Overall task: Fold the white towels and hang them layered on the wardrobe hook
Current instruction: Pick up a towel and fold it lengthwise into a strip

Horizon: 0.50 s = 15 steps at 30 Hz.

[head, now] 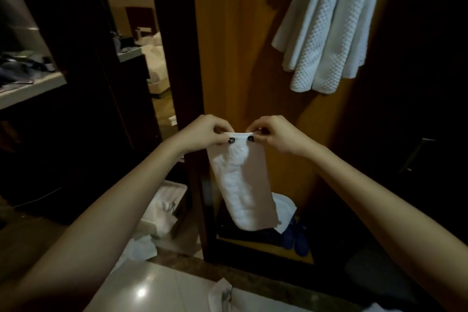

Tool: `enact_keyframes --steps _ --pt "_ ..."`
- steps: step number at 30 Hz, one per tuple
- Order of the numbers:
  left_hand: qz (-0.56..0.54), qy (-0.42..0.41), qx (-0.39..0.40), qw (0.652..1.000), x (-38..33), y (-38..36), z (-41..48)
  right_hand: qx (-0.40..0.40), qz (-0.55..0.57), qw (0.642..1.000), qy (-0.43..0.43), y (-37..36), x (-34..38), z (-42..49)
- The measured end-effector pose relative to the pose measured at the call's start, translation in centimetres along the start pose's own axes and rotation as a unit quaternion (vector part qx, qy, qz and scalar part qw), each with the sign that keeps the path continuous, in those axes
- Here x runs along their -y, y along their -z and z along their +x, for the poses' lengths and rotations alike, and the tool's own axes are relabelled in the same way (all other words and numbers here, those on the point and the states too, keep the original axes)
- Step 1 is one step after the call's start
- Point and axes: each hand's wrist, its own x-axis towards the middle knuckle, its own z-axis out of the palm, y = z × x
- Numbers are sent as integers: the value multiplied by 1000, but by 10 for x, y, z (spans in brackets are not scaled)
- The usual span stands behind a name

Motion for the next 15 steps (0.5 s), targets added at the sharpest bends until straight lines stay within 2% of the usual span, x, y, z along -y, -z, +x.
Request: enact_keyframes --steps 3,8,11,15 --pt "-23 -53 11 998 -6 -15 15 -21 32 998 -54 7 -10 -17" --pt "-115 -133 -8 984 -27 -35 29 -143 161 964 -159 13 -21 -43" --pt "-152 -170 -19 974 -41 -40 34 -172 232 944 -158 20 -20 -54" --pt "-187 -198 -24 962 -54 -41 40 -189 262 936 -139 27 -20 -60"
